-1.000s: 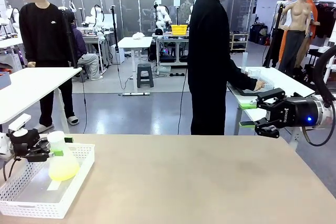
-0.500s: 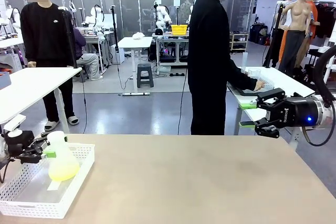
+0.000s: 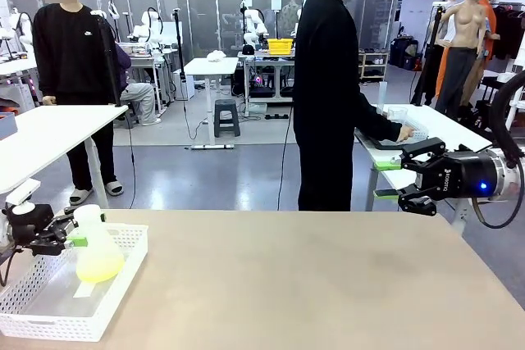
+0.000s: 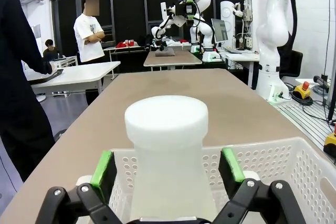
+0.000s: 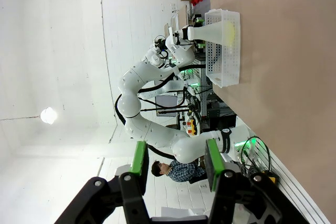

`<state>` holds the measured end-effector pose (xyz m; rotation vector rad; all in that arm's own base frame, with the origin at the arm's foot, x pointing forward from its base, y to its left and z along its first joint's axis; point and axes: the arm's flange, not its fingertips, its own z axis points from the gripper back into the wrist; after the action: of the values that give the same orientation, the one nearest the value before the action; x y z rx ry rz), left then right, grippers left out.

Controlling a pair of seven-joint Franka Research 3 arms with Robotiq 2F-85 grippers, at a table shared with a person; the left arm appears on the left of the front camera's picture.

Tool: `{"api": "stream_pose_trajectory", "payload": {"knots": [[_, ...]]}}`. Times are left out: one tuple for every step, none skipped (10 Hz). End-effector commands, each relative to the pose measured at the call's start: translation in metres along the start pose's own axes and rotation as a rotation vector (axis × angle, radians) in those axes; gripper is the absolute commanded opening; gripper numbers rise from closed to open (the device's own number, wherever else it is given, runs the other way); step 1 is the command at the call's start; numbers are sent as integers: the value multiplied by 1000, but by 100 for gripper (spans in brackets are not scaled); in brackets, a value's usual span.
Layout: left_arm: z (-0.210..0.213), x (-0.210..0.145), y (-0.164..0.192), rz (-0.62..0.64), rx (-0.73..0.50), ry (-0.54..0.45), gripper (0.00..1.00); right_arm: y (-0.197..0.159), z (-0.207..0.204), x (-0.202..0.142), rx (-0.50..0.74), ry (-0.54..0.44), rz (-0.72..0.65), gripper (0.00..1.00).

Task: Prepare the solutions needed for the experiment.
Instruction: When the human places the Big flask in the center of the table, pick up the Big flask and place it in the left Organizing basket.

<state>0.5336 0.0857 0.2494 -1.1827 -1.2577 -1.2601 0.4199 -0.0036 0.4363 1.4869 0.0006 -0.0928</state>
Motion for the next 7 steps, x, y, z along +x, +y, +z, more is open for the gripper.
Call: {"api": "stream_pose_trajectory", "payload": {"knots": [[-2, 0, 0, -8, -9, -1, 100, 2, 0, -1, 11, -4, 10, 56], [-2, 0, 0, -8, -9, -1, 100, 2, 0, -1, 11, -4, 10, 56], [-2, 0, 0, -8, -9, -1, 100, 2, 0, -1, 11, -4, 10, 56], [0, 0, 0, 0, 0, 0, 100, 2, 0, -1, 11, -4, 10, 56], [33, 8, -4, 40, 59, 20, 100, 2, 0, -1, 11, -4, 10, 56], [67, 19, -14, 74, 73, 43, 100, 2, 0, -1, 11, -4, 10, 56], [88, 21, -21, 90, 79, 50, 100, 2, 0, -1, 11, -4, 10, 56]]}}
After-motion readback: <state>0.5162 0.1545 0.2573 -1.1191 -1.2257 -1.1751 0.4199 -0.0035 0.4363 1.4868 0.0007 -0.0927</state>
